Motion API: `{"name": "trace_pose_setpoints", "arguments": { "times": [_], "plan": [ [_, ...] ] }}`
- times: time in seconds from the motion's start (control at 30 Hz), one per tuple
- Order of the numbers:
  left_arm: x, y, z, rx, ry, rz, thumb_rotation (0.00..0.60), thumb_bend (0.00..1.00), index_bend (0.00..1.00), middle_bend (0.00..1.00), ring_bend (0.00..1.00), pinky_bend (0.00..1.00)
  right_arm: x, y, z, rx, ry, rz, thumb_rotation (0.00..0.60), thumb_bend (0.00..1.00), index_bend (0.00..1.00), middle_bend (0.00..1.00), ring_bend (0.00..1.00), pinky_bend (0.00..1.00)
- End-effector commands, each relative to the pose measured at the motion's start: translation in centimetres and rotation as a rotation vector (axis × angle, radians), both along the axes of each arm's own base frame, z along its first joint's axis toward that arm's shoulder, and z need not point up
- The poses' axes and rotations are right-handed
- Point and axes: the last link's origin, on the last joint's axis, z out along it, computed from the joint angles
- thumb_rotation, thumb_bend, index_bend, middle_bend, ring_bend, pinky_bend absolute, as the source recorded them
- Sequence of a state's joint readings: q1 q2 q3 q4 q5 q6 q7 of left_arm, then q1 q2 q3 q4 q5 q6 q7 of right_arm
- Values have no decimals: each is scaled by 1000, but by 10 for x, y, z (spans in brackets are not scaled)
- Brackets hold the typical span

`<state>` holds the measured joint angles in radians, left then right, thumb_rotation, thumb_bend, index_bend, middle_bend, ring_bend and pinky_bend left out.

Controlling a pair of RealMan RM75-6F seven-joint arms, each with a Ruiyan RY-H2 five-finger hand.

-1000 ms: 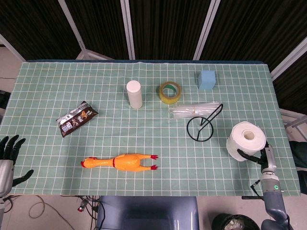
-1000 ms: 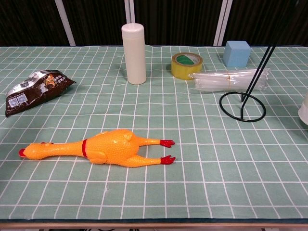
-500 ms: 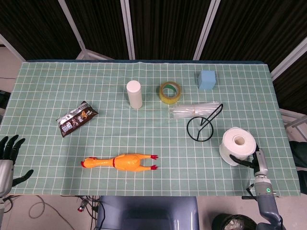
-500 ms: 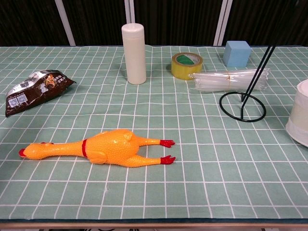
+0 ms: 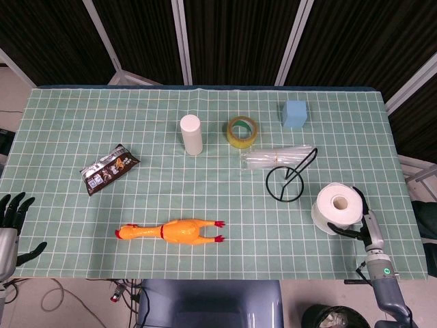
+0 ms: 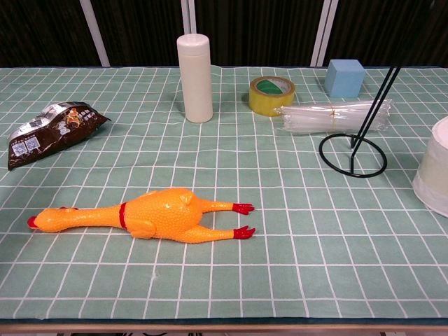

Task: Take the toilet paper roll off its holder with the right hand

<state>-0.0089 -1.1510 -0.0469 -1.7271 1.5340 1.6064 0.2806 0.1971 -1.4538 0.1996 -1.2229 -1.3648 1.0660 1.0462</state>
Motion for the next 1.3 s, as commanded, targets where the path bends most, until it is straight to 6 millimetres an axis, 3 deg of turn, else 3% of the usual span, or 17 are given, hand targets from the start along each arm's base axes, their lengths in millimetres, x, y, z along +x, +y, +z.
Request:
{"name": "trace_pose_setpoints", "arguments": {
  "times": [0.03, 0.27, 0.43, 0.63, 0.87, 1.03, 1.3],
  "plan": [
    [0, 0, 0, 0, 0, 2, 600, 44, 141, 50, 0, 0, -6, 7, 25, -44, 36, 9, 600, 0, 0, 0, 0, 0],
    [0, 0, -1, -6, 2, 2, 600, 44, 141, 50, 0, 0, -7, 18, 110, -252, 262, 49, 600, 0, 0, 0, 0, 0],
    [1, 0, -3, -12, 8, -4, 600, 44, 141, 50, 0, 0, 16, 13, 139, -215, 379, 158, 600, 0, 0, 0, 0, 0],
    [0, 0, -1, -5, 7, 1, 600, 44, 141, 49, 0, 0, 46, 16, 139, -92, 699, 329, 600, 0, 0, 0, 0, 0],
    [-1, 1, 3, -3, -11, 4, 600, 44, 141, 49, 0, 0, 67, 38, 125, -108, 983, 398, 600, 0, 0, 0, 0, 0],
    [-1, -2, 4, -17, -24, 2, 600, 44, 141, 47, 0, 0, 64, 56, 112, -90, 1076, 386, 600, 0, 0, 0, 0, 0],
    [0, -3, 6, -11, -33, 3, 600, 44, 141, 47, 0, 0, 51, 63, 111, -82, 1146, 345, 600, 0, 0, 0, 0, 0]
  ]
}}
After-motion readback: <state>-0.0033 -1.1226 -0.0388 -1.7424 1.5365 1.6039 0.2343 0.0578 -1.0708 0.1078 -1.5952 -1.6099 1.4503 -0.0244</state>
